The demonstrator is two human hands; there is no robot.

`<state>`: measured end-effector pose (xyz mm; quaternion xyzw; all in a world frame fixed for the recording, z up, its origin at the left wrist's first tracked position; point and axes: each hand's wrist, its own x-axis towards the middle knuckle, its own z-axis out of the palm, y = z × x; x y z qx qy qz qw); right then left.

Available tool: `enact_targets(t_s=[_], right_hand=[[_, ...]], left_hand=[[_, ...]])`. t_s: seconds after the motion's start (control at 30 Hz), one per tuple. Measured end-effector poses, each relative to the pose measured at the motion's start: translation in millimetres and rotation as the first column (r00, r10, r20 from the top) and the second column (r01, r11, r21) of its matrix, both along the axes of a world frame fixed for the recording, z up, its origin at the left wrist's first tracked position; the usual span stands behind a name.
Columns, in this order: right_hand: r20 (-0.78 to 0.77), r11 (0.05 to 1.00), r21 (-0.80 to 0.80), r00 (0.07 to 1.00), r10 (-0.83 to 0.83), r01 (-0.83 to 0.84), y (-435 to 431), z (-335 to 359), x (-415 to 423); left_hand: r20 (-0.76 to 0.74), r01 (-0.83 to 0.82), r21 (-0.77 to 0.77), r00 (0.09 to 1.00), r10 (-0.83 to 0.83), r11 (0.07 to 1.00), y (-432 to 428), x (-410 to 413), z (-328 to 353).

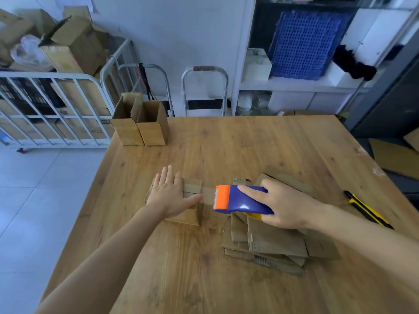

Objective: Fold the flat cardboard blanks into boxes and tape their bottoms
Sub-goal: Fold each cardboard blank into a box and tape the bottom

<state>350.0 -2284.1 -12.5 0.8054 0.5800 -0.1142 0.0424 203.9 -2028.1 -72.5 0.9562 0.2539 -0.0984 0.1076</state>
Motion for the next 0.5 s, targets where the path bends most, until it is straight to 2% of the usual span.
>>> enact_targets(t_s=[0.2, 0.37, 0.5], right_hand=[[-0.007, 1.000, -0.018, 1.000, -0.017, 0.017, 13.9, -1.3, -5.6], [-0.036, 0.996, -0.079, 0.999, -0.039, 0.036, 26.4, 0.7, -4.9], [-0.082, 0.991, -0.123, 0.995, -0.063, 0.052, 29.8, 2.8, -1.4]], left_hand=[[-0.020, -0.014, -0.009, 1.000, 0.013, 1.000, 1.6, 1.0, -1.6], [0.022, -0.114, -0.083, 0.993, 0.116, 0.990, -2.0, 10.2, 2.5], [0.032, -0.138, -0.048, 0.990, 0.139, 0.989, -5.1, 13.0, -0.7]])
